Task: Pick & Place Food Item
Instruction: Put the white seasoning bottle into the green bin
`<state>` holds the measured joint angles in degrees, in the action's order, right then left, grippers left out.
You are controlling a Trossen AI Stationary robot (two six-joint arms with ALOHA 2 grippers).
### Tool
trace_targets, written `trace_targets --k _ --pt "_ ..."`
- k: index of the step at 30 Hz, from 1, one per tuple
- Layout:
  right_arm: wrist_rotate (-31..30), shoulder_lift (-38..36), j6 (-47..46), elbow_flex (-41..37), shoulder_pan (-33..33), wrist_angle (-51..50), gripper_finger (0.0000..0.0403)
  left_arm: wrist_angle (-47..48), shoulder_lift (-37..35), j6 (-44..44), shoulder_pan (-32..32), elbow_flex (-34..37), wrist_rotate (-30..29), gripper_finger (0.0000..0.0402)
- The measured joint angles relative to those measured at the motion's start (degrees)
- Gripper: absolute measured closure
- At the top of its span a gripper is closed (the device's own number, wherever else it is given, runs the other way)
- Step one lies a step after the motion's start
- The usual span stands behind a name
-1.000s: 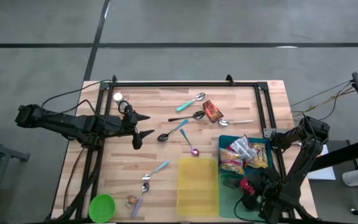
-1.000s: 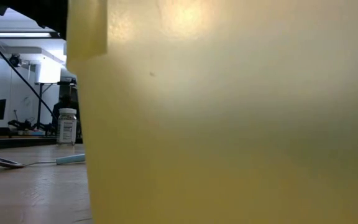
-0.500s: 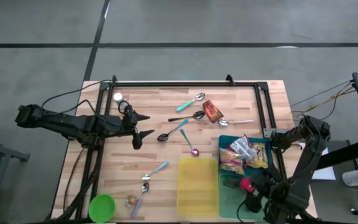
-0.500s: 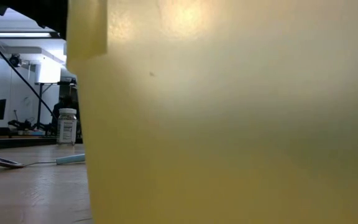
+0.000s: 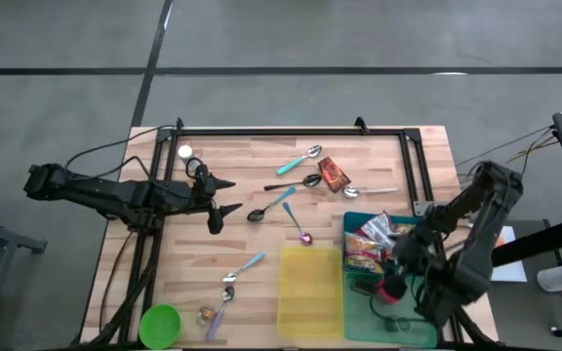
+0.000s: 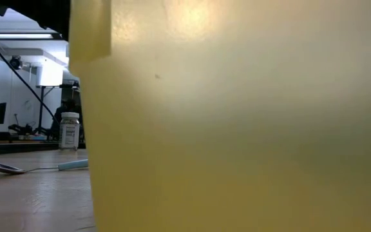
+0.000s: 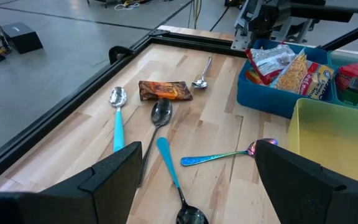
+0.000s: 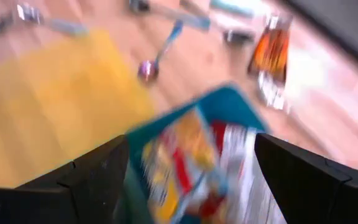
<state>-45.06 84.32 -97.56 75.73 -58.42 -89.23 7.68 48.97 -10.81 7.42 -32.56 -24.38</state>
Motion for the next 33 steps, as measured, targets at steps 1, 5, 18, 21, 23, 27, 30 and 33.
trace_targets --k 1,5,18,21,23,27,30,33 --pt "-2.2 -1.3 1.6 -1.0 0.9 0.6 0.0058 0.0 0.0 0.0 0.0 0.0 0.0 0.0087" --pt "-8.4 -7.0 9.9 -5.5 5.1 4.7 0.0058 0.0 0.0 0.0 0.0 0.0 0.0 0.0087" --pt "-5.9 -31.5 65.0 -28.8 24.0 53.7 0.0058 0.0 0.0 0.0 0.0 0.0 0.0 0.0087" --pt "-1.7 -35.8 77.1 -34.2 29.8 64.7 0.0058 0.0 0.0 0.0 0.0 0.0 0.0 0.0087" --pt "4.0 -38.0 84.1 -37.5 34.3 72.3 0.0058 0.0 0.0 0.0 0.0 0.0 0.0 0.0087" --pt "17.6 -40.9 94.5 -43.0 44.6 84.4 0.0058 0.0 0.0 0.0 0.0 0.0 0.0 0.0087" --pt "25.2 -41.9 97.9 -45.2 52.0 87.8 0.0058 0.0 0.0 0.0 0.0 0.0 0.0 0.0087" --pt "30.1 -42.0 98.6 -45.8 57.9 88.1 0.0058 0.0 0.0 0.0 0.0 0.0 0.0 0.0087"
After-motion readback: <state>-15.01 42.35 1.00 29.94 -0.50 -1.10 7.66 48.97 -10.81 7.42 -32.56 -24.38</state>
